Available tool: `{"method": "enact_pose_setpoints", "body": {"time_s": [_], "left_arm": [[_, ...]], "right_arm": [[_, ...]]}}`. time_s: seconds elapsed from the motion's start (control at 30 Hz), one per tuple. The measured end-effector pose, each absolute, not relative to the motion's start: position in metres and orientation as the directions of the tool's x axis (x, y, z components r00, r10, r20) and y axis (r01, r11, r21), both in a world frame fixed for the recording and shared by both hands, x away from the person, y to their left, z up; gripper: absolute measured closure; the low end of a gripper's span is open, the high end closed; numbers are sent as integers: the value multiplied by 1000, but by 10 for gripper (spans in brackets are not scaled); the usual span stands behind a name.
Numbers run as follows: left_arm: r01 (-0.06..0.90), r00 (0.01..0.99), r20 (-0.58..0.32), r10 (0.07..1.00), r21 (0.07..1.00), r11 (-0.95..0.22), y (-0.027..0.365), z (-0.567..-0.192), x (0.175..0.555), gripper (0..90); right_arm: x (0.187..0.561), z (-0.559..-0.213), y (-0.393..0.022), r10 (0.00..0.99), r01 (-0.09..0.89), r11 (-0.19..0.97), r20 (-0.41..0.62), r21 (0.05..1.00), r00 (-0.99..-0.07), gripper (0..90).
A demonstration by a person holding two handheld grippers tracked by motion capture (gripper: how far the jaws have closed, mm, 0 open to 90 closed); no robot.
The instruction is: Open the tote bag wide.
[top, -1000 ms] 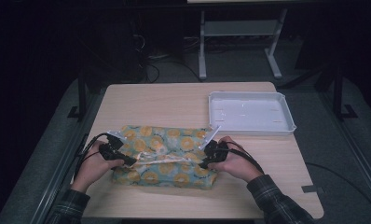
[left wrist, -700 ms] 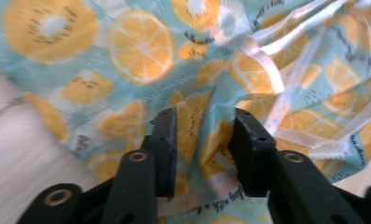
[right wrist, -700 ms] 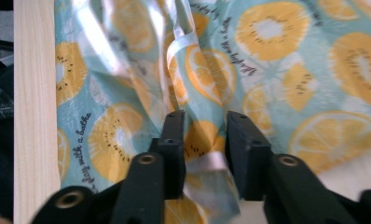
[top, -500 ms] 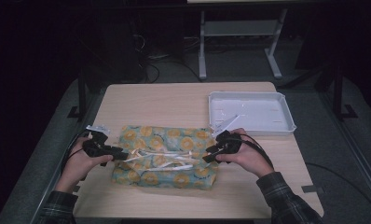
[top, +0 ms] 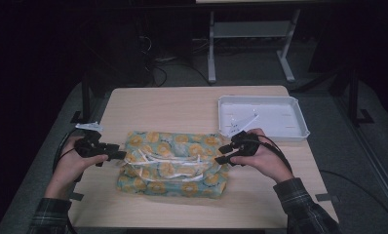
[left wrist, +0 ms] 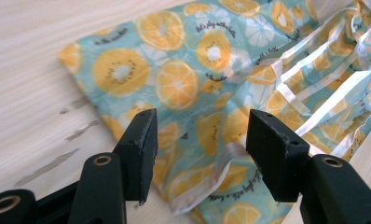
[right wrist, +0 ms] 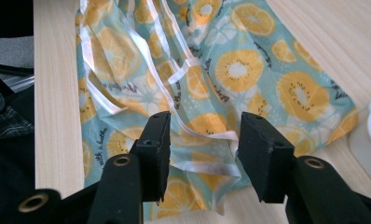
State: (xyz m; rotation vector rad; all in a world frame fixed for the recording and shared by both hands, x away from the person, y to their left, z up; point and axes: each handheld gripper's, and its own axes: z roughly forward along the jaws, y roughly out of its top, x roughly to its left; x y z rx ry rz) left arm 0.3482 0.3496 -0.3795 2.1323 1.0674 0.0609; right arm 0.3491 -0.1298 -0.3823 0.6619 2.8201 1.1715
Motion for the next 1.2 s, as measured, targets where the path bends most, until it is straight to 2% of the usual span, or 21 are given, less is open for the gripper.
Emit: {"method": "enact_pose_setpoints", "body": {"time_s": [0.13,0.37,0.87,1.2], "left_arm": [[663,643,-234,729,646,-378,365,-370,342,433],[667,641,-219,736,634,-391,369,-377,328,442],[687,623,-202,756,603,-405,371,-404,279,451],[684,642,-200,740,586,-434,360,-424,260,456]], "right_arm": [[347,-374,-129,393,373,622,137,689,-909,512],[342,-359,-129,379,334,611,106,718,-919,503],[339,-367,-63,193,213,669,110,712,-975,500],[334,-380,-32,125,177,706,125,686,-984,474]]}}
